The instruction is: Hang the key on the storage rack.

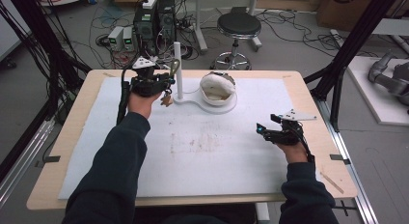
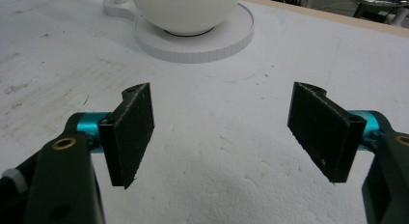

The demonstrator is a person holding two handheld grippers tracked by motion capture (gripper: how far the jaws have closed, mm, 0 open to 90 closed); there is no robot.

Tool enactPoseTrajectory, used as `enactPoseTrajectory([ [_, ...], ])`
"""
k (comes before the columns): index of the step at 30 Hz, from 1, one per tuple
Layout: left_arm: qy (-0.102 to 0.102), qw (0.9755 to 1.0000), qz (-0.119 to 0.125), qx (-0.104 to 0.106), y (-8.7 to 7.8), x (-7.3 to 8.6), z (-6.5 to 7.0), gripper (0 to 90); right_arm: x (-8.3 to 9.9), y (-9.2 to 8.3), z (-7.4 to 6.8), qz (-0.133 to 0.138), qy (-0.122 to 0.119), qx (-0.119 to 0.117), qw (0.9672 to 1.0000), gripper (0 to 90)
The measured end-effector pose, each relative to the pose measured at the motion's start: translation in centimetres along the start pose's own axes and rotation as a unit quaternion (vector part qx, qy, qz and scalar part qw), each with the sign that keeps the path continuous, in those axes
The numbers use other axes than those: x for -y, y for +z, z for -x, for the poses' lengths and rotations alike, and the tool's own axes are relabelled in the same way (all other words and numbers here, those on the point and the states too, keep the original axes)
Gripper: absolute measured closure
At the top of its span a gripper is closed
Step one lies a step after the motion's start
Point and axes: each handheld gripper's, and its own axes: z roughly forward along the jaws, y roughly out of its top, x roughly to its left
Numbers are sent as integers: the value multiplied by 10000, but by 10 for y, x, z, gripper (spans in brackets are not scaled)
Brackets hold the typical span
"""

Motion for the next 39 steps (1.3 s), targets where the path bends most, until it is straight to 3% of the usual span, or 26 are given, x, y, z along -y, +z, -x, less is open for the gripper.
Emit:
enactPoseTrajectory([
  [6, -42, 9998, -141, -99, 14, 3, -2, 704, 0, 1, -1, -20, -7, -35, 10000, 248],
  [10, -92, 9998, -183, 2, 19, 8, -4, 685, 0, 0, -1, -33, 5, -39, 10000, 249],
  [13, -199, 9997, -62, 87, 16, 14, -11, 645, 0, 0, -1, -30, 7, -48, 10000, 248],
  [18, -358, 9987, 169, 328, 6, 27, -21, 453, 0, 0, -1, -27, -18, -53, 10000, 248],
  [22, -511, 9970, 449, 359, -8, 40, -28, 288, 0, 0, -2, 3, -38, -38, 10000, 248],
  [24, -382, 9970, 564, 363, -17, 48, -32, 210, 0, 1, -2, 24, -51, -47, 10000, 248],
  [30, 9, 9962, 830, 271, -42, 71, -38, 207, 0, 4, -3, 3, -173, -99, 9998, 243],
  [32, 171, 9949, 966, 232, -51, 83, -37, 209, 0, 5, -3, 4, -235, -81, 9997, 219],
  [35, 282, 9948, 957, 185, -61, 96, -36, 209, 0, 5, -5, 22, -390, -33, 9992, 215],
  [39, 352, 9957, 859, 23, -70, 107, -35, 203, 0, 6, -5, 14, -391, -36, 9992, 213],
])
